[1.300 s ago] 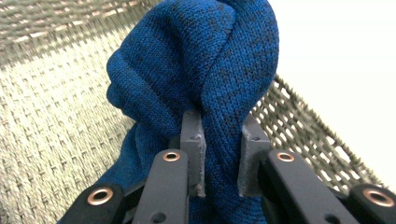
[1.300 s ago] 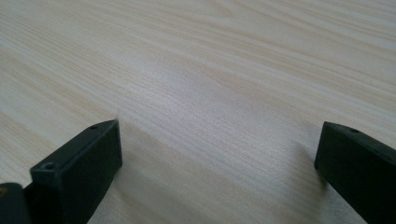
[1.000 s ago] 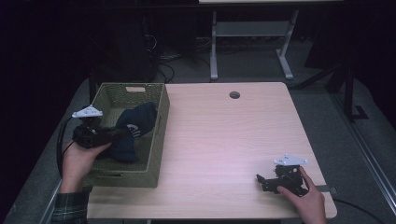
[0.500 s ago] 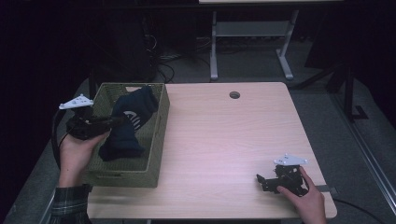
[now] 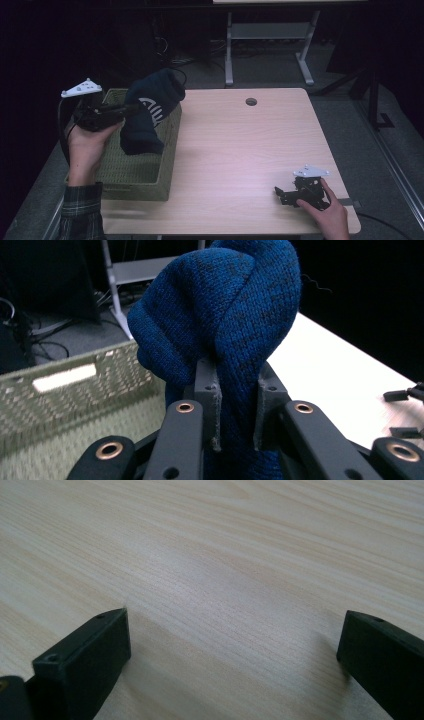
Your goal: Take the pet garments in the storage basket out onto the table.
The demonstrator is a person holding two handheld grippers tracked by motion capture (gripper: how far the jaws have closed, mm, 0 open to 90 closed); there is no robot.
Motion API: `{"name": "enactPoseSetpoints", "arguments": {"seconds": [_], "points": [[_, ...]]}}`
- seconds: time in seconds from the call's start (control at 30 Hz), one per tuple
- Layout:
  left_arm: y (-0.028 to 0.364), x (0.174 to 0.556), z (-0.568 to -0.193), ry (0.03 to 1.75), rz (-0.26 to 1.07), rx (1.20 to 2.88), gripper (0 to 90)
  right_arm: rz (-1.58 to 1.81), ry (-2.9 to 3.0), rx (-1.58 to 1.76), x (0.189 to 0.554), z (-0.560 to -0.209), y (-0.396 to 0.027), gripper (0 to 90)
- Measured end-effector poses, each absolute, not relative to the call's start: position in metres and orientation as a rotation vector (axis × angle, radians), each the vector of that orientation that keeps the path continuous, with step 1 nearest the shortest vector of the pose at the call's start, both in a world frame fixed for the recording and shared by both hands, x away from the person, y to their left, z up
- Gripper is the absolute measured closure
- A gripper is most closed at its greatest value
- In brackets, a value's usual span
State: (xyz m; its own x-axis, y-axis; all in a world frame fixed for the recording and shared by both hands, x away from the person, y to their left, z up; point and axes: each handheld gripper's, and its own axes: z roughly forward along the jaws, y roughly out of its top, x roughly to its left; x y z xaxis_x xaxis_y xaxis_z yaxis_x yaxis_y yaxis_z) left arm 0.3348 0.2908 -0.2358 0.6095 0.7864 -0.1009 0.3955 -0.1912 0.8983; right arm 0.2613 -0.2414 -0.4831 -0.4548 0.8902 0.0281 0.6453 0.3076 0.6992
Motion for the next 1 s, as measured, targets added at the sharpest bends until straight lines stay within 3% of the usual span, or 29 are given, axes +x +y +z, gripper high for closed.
{"name": "enactPoseSetpoints", "arguments": {"seconds": [0.63, 1.0], "points": [[0.241, 0.342, -0.190, 0.805, 0.467, 1.784, 76.8, 0.925, 2.217, 1.376, 0.261, -0.483, -0.241, 0.4], [0.203, 0.350, -0.191, 0.738, 0.419, 1.805, 76.8, 0.924, 2.218, 1.374, 0.261, -0.483, -0.241, 0.4]]}}
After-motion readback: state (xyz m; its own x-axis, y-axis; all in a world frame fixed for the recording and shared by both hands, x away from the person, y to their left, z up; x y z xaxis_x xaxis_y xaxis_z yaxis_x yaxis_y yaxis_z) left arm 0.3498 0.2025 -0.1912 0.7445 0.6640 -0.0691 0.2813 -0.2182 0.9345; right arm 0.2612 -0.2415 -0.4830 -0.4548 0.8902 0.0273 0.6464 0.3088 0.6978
